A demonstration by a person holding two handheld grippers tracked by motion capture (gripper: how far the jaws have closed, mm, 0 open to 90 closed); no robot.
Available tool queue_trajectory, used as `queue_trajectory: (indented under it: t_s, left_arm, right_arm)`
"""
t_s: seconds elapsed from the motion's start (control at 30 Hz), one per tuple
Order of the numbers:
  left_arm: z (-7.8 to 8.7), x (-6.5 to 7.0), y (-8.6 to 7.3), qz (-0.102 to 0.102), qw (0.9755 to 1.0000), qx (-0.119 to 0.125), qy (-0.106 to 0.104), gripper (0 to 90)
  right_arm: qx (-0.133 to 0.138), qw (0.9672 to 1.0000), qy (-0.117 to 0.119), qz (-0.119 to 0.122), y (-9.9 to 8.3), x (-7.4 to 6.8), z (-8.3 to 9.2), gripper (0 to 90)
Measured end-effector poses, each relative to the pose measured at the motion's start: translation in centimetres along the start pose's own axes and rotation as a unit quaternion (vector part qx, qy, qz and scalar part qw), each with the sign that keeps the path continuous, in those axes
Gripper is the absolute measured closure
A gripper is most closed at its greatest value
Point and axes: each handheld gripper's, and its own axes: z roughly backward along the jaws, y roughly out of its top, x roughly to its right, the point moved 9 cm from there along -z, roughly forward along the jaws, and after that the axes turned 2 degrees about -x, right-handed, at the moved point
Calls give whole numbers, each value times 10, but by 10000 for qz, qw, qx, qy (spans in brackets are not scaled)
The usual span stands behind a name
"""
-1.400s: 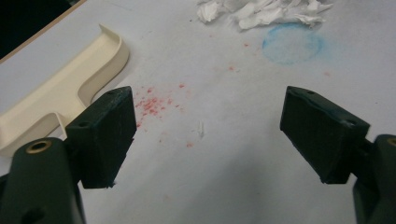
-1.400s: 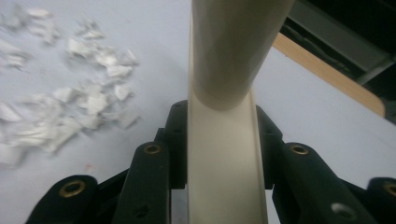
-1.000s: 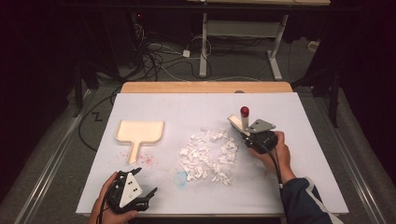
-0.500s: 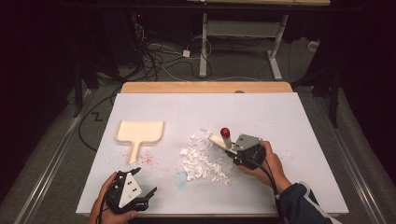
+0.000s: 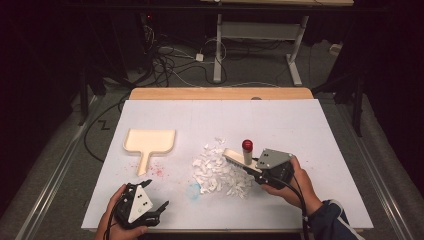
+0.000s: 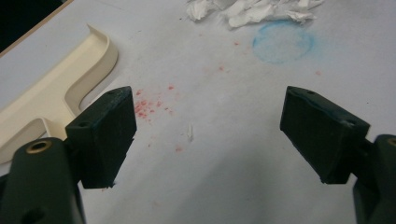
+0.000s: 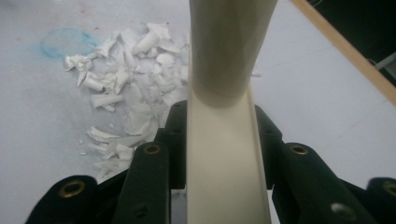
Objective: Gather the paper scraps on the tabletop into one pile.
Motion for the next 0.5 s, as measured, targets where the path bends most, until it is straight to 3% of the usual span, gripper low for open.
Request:
queue_trajectory:
  t_s: [0.27, 0.43, 0.5]
  left_arm:
    - [-1, 1, -1, 29, 10000, -24, 0, 175]
    - [-2, -1, -1, 102, 9999, -22, -13, 174]
    - [-2, -1, -1, 101, 9999, -23, -6, 174]
  right_arm:
    - [313, 9988, -277, -268, 9, 28, 9, 676]
    - [290, 9980, -432, -369, 11, 50, -8, 676]
    - [195, 9971, -599, -431, 10, 68, -29, 676]
